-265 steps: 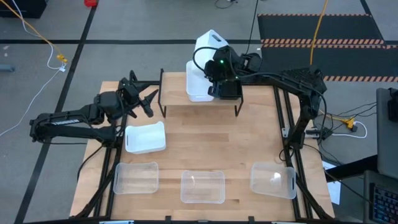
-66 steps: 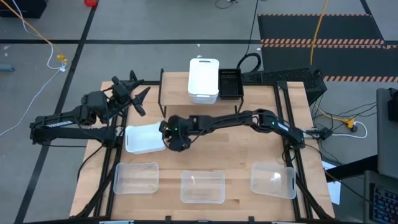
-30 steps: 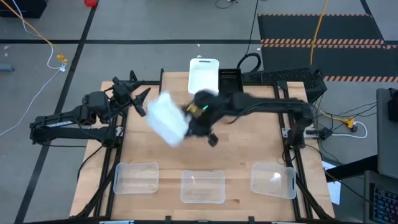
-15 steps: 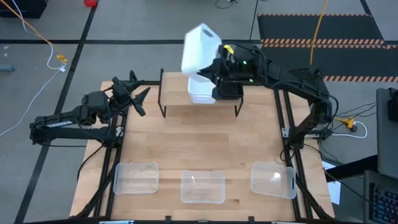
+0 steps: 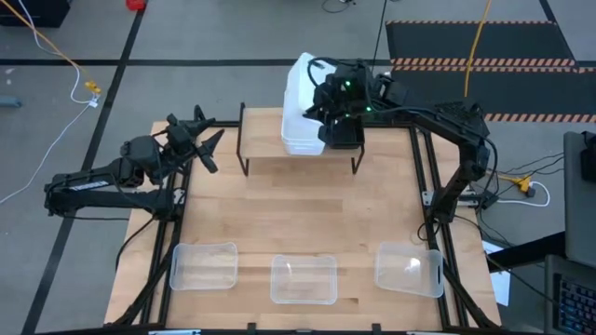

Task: Stack baskets on shelf by color
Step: Stack the white bin on top of the stacked white bins on the shelf

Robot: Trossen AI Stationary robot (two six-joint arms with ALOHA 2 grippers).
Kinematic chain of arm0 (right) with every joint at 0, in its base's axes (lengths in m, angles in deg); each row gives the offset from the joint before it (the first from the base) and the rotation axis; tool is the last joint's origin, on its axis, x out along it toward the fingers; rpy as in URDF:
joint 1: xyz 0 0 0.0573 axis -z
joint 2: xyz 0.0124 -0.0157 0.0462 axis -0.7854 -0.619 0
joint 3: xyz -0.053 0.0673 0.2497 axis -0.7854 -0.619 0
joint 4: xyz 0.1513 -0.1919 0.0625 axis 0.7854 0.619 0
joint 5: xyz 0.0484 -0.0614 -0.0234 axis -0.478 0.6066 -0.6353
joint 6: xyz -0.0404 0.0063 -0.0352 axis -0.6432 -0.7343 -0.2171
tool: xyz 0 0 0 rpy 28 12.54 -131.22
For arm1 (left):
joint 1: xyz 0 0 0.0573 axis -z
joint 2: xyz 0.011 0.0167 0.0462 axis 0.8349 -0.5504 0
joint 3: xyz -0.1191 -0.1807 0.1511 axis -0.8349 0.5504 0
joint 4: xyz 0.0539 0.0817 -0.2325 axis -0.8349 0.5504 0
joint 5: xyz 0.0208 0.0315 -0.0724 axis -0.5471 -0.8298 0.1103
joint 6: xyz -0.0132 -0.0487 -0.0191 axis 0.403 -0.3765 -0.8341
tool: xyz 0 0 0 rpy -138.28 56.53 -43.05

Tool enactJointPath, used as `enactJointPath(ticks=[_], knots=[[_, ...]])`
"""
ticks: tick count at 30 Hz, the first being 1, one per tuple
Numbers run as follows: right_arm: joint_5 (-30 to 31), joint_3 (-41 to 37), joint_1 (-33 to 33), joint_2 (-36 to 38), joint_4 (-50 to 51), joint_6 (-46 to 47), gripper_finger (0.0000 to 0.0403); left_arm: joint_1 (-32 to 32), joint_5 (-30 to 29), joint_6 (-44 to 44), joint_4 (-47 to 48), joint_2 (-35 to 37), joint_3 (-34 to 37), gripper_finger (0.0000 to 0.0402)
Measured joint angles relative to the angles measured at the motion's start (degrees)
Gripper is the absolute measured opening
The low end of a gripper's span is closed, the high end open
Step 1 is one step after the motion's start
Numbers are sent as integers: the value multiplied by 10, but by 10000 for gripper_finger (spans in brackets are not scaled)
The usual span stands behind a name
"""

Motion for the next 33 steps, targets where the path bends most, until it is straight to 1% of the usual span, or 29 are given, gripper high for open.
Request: enactJointPath(ticks=[2, 15, 18, 21, 29, 33], knots=[[-8, 0, -1, 3, 6, 3, 0, 0, 0, 2, -1, -3, 0, 191], [-8, 1, -1, 2, 28, 7, 7, 0, 0, 8, -14, -19, 0, 191], [-8, 1, -1, 2, 27, 8, 15, 0, 0, 8, -15, -20, 0, 191], [-6, 1, -1, 2, 27, 16, 37, 0, 0, 7, -15, -20, 0, 191], [-4, 1, -1, 2, 5, 7, 126, 0, 0, 7, -14, -20, 0, 191], [-2, 1, -10, 2, 1, -9, 147, 0, 0, 0, -9, -20, 0, 191]])
